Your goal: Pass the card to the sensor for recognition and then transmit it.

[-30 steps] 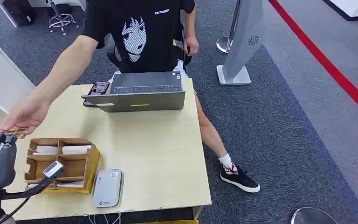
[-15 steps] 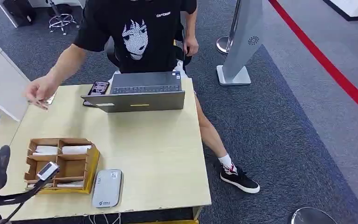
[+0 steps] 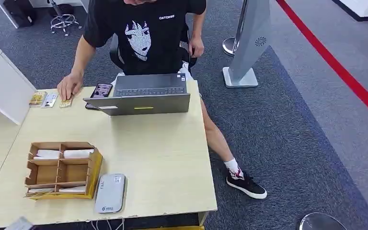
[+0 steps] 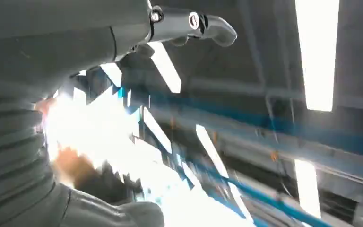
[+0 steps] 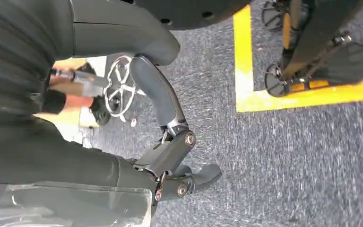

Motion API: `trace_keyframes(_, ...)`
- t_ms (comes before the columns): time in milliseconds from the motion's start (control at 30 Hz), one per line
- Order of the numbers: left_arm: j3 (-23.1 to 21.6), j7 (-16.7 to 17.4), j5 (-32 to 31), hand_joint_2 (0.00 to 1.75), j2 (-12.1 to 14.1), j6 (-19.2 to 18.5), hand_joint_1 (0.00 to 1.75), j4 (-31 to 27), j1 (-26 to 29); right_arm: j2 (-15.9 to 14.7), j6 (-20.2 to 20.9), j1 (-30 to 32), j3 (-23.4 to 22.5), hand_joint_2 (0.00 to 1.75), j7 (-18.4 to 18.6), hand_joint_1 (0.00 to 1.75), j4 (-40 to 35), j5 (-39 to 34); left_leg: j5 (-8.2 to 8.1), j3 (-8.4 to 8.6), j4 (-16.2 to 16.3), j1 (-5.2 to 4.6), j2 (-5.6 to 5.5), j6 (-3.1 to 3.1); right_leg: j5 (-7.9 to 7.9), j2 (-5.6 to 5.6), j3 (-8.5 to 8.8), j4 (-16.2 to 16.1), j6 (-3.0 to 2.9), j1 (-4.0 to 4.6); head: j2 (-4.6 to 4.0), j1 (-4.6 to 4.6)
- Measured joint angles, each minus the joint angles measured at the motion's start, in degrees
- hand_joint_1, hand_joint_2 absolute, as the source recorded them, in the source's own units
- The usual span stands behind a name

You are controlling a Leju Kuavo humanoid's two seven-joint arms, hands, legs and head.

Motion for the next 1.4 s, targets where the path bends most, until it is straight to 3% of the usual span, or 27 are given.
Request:
trace_keyframes(67,5.3,-6.0,12.2,1.75,-3.6,-7.2,0.00,0.0,1.7,0.3,-0.9,-0.1,-0.8,1.75,0.5,0.00,0.0,-0.7,0.00,0.02,0.0,0.01,0.00,0.00,-0.01,0.00,-0.01,0.0,0.01,0.01,-0.02,0.02)
trace_keyframes(133,11.0,-7.7,20.2,1.75,-5.8,-12.9,0.00,1.1,2.4,0.6,-1.6,-0.1,-1.6,1.75,1.0,0.00,0.0,-1.2,0.00,0.02,0.0,0.00,0.00,0.00,-0.01,-0.01,-0.01,0.0,0.01,0.00,-0.02,0.04)
trace_keyframes(300,20.7,-7.7,30.4,1.75,-8.7,-20.4,0.00,6.1,2.8,1.0,-2.1,-0.2,-2.8,1.75,1.1,0.00,0.0,-1.9,0.01,0.04,0.0,0.01,0.00,0.00,-0.01,-0.01,0.02,0.0,0.01,0.01,-0.02,0.02)
trace_keyframes(400,24.6,-8.2,32.4,1.75,-9.7,-22.5,0.00,8.9,2.8,1.1,-2.4,-0.3,-3.1,1.75,1.2,0.00,0.0,-1.9,0.01,0.05,0.0,0.00,-0.01,0.00,-0.01,-0.02,0.02,0.0,0.01,-0.01,0.00,0.04)
trace_keyframes(433,25.6,-7.8,34.5,1.75,-9.9,-25.7,0.00,10.1,2.8,1.2,-2.4,-0.3,-3.3,1.75,1.2,0.00,0.0,-2.2,0.01,0.04,0.0,-0.01,-0.01,0.00,-0.01,-0.02,0.01,0.0,0.01,-0.01,0.00,0.04)
trace_keyframes(500,27.9,-7.9,39.7,1.75,-10.1,-37.0,0.00,14.5,1.8,1.4,-2.3,-0.4,-3.8,1.75,1.0,0.00,0.0,-2.8,0.01,0.04,0.0,-0.03,-0.04,0.00,-0.01,-0.06,0.03,0.0,0.02,-0.03,0.00,0.04)
trace_keyframes(600,34.0,-10.1,37.7,1.75,-10.3,-53.7,0.00,26.2,-1.6,1.7,-2.1,-0.5,-4.2,1.75,0.4,0.00,0.0,-2.9,0.00,0.08,0.0,-0.03,-0.01,0.00,-0.01,-0.02,0.07,0.0,0.02,-0.05,-0.02,0.11)
trace_keyframes(633,37.1,-10.4,36.3,1.75,-9.9,-57.9,0.00,31.2,-3.1,1.8,-1.8,-0.5,-4.3,1.75,0.4,0.00,0.0,-2.9,0.00,0.12,0.0,-0.04,0.07,0.00,0.00,0.07,0.06,0.0,0.02,-0.05,-0.02,0.07)
trace_keyframes(700,43.0,-11.0,35.0,1.75,-8.9,-62.5,0.00,41.3,-6.5,1.9,-1.6,-0.4,-4.4,1.75,0.1,0.00,0.0,-2.8,0.01,0.13,0.0,-0.03,0.09,0.00,-0.01,0.07,0.06,0.0,0.01,-0.04,0.00,0.00)
trace_keyframes(767,48.3,-11.3,34.5,1.75,-8.1,-64.0,0.00,50.0,-8.6,1.9,-1.5,-0.5,-4.4,1.75,-0.1,0.00,0.0,-2.8,0.01,0.13,0.0,0.01,0.09,-0.01,-0.01,0.07,0.04,0.0,0.01,0.00,-0.02,0.00)
trace_keyframes(867,52.1,-11.6,34.4,1.75,-7.4,-64.5,0.00,57.3,-10.6,1.9,-1.5,-0.5,-4.4,1.75,-0.1,0.00,0.0,-2.8,0.01,0.08,0.0,-0.01,-0.03,0.00,-0.01,-0.03,0.06,0.0,0.02,-0.02,-0.02,0.13)
trace_keyframes(1133,56.6,-11.3,34.6,1.75,-6.1,-65.1,0.00,66.3,-13.2,1.9,-1.5,-0.5,-4.4,1.75,-0.1,0.00,0.0,-2.7,0.01,0.07,0.0,-0.04,-0.03,0.01,-0.01,-0.05,0.06,0.0,0.02,-0.05,0.00,0.11)
trace_keyframes(1233,60.0,-9.6,36.4,1.75,-4.3,-66.5,0.00,73.4,-15.0,1.9,-1.4,-0.5,-4.4,1.75,-0.2,0.00,0.0,-2.2,0.00,0.09,0.0,-0.03,-0.04,0.00,-0.01,-0.04,0.07,0.0,0.02,-0.04,-0.02,0.09)
trace_keyframes(1400,65.6,-11.0,35.8,1.75,0.1,-60.6,0.00,89.3,-17.3,1.9,-1.2,-0.5,-4.4,1.75,1.0,0.00,0.0,-1.7,0.02,0.09,0.0,0.00,-0.03,-0.01,-0.01,-0.04,0.04,0.0,0.02,-0.01,-0.02,0.00)
